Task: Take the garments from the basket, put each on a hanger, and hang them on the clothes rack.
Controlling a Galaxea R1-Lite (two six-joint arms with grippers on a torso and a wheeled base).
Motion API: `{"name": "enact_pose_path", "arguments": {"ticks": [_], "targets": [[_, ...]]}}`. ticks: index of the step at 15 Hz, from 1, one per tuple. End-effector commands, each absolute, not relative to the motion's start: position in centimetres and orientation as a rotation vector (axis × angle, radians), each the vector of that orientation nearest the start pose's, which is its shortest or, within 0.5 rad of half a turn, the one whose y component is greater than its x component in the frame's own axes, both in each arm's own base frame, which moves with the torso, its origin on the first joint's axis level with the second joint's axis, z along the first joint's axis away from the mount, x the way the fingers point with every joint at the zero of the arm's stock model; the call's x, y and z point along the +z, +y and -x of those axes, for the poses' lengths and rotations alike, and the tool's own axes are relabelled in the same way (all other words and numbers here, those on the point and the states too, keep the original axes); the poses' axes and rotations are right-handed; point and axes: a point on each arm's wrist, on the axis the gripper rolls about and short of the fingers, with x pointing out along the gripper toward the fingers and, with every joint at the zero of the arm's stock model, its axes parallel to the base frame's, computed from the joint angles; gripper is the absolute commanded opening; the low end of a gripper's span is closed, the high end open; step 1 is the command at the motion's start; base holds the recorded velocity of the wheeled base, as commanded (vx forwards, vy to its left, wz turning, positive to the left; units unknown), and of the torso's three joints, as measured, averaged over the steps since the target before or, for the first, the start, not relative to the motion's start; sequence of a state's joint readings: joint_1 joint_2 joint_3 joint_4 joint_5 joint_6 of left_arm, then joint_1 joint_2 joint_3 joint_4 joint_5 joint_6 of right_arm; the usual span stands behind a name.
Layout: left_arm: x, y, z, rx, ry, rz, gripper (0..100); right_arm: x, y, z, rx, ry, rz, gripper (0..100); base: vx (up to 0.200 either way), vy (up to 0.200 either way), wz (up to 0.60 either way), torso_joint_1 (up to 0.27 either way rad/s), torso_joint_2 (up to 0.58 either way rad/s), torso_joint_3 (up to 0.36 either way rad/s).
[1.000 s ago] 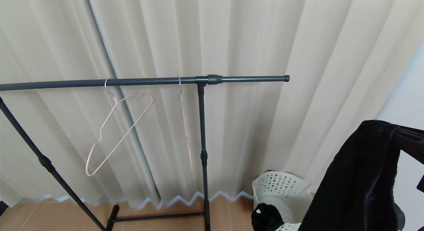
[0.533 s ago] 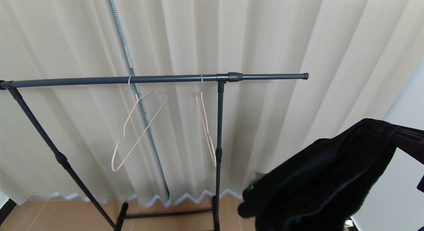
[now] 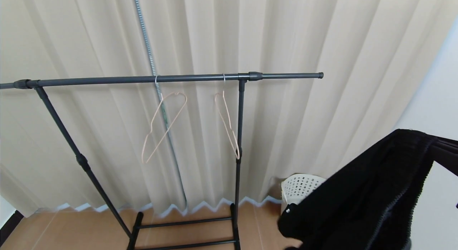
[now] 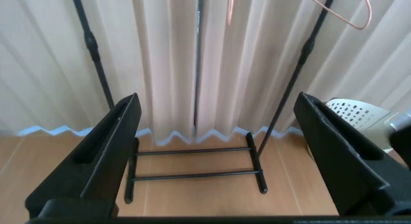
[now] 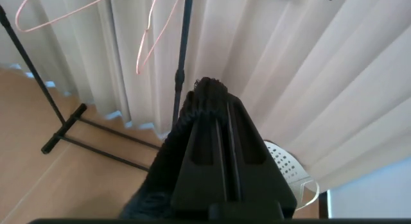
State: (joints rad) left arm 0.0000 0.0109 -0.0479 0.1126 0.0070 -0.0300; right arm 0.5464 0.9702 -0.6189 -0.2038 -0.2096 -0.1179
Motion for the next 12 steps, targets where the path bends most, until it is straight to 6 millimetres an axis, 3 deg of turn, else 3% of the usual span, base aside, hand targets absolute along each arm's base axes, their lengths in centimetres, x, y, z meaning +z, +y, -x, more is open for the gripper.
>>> {"name": "enact_pose_path", "arguments": {"ticks": [1, 10, 12], "targets": [[7.74, 0.01, 2.59, 0.009, 0.077, 0.03, 100, 24.25, 5.95, -10.69, 0.344, 0.123, 0.174, 0, 0.0, 0.2, 0.0, 0.012, 0.0, -0.002], [7.74, 0.01, 2.59, 0.009, 0.077, 0.03, 100, 24.2, 5.95, -10.69, 0.344, 0.125, 0.174, 0, 0.0, 0.2, 0.0, 0.007, 0.0, 0.001], [7.74, 0.01, 2.59, 0.009, 0.077, 0.03, 100, 24.16, 5.95, -10.69, 0.344, 0.126, 0.175, 0, -0.2, 0.0, 0.0, 0.0, 0.0, 0.007]]}}
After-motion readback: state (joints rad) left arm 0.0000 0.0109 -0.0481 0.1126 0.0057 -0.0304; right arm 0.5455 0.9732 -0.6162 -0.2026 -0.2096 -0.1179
